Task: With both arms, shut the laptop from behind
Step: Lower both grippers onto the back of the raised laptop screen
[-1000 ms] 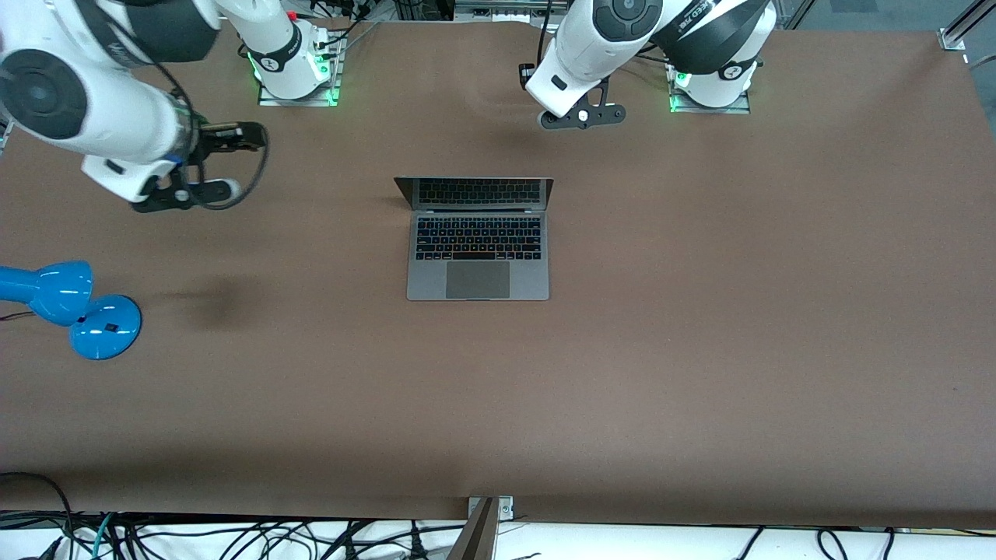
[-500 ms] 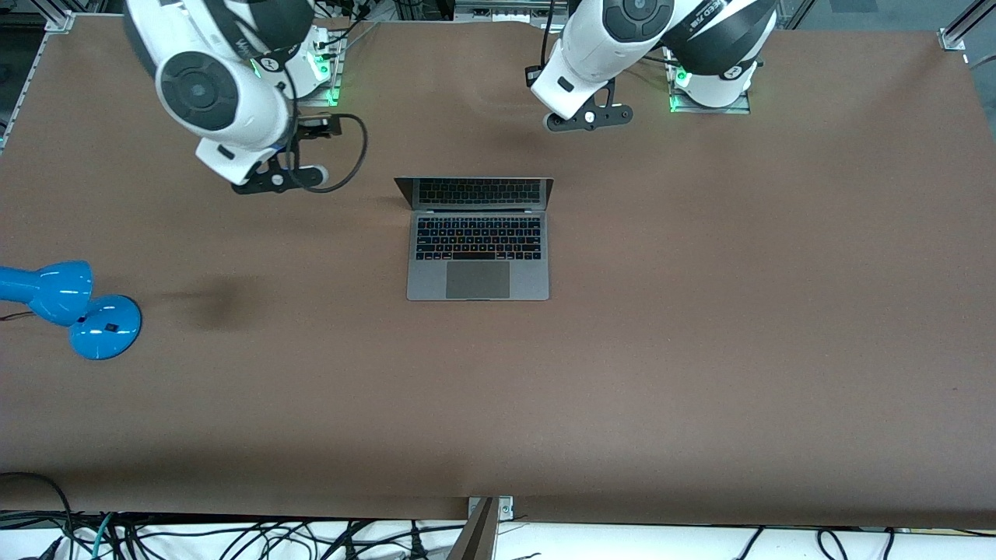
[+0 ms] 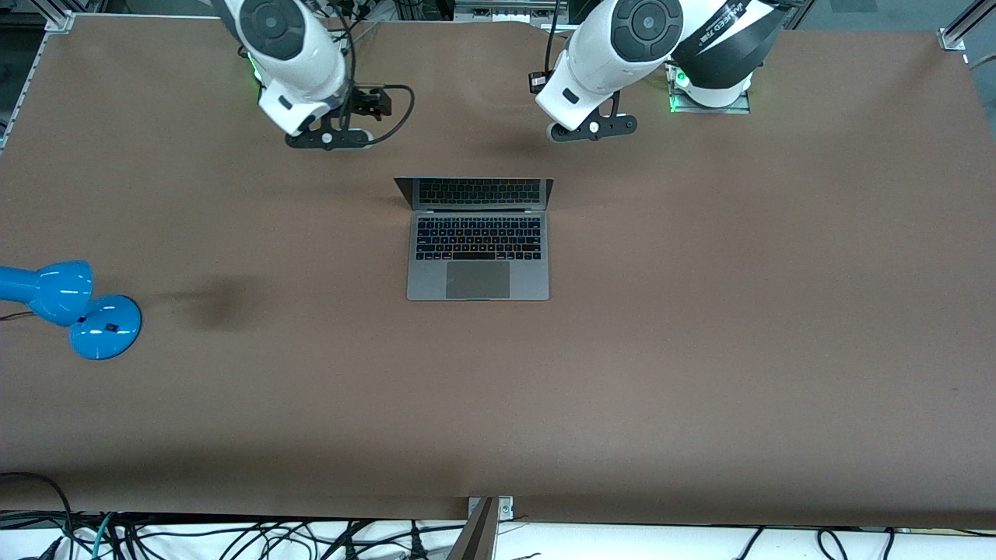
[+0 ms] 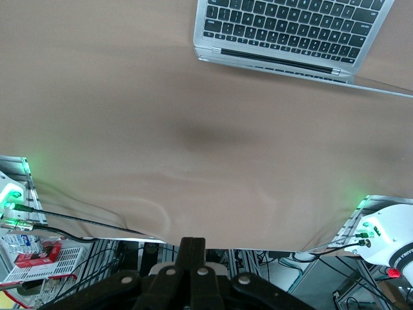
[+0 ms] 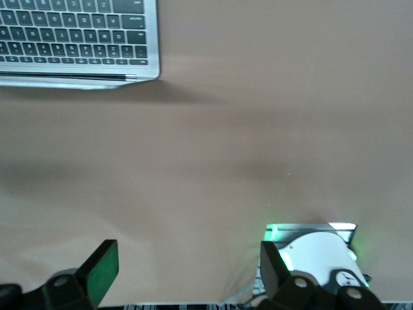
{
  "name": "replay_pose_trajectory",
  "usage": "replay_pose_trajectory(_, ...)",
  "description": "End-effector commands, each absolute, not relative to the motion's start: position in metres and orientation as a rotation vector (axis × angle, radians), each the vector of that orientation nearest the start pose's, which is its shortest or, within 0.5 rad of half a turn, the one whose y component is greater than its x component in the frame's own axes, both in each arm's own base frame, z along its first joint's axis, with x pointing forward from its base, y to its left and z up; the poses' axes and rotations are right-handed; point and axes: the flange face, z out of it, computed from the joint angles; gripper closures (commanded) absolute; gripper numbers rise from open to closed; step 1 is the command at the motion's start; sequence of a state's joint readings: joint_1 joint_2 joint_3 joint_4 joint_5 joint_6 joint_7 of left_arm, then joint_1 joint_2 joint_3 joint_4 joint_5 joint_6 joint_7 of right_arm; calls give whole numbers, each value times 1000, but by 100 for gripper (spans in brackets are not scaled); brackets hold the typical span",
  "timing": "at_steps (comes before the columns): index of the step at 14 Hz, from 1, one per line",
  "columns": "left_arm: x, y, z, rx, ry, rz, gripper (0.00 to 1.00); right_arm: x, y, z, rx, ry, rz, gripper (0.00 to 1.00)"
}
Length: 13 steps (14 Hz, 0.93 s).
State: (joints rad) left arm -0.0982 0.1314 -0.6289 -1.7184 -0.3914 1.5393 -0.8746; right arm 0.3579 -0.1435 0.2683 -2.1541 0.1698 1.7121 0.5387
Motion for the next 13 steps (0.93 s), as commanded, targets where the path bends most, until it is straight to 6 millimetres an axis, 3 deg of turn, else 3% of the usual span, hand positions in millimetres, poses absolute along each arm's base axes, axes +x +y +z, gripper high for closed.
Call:
replay_pose_trajectory(1,410,-401,486,-3111,-276,918,100,358,308,433,-3151,-40,432,83)
replay_pose_trajectory(2,413,-402,475,-3095,-279,955,100,361,310,428,-3148,-35,427,100)
replay_pose_trajectory(9,429,-410,425,-3057,-257,933,100,377,335,405,-3105,-58,343,100)
replay_pose_trajectory(13,443,-416,396,-3078,-297,903,100,385,342,380,-3102,-66,370,100)
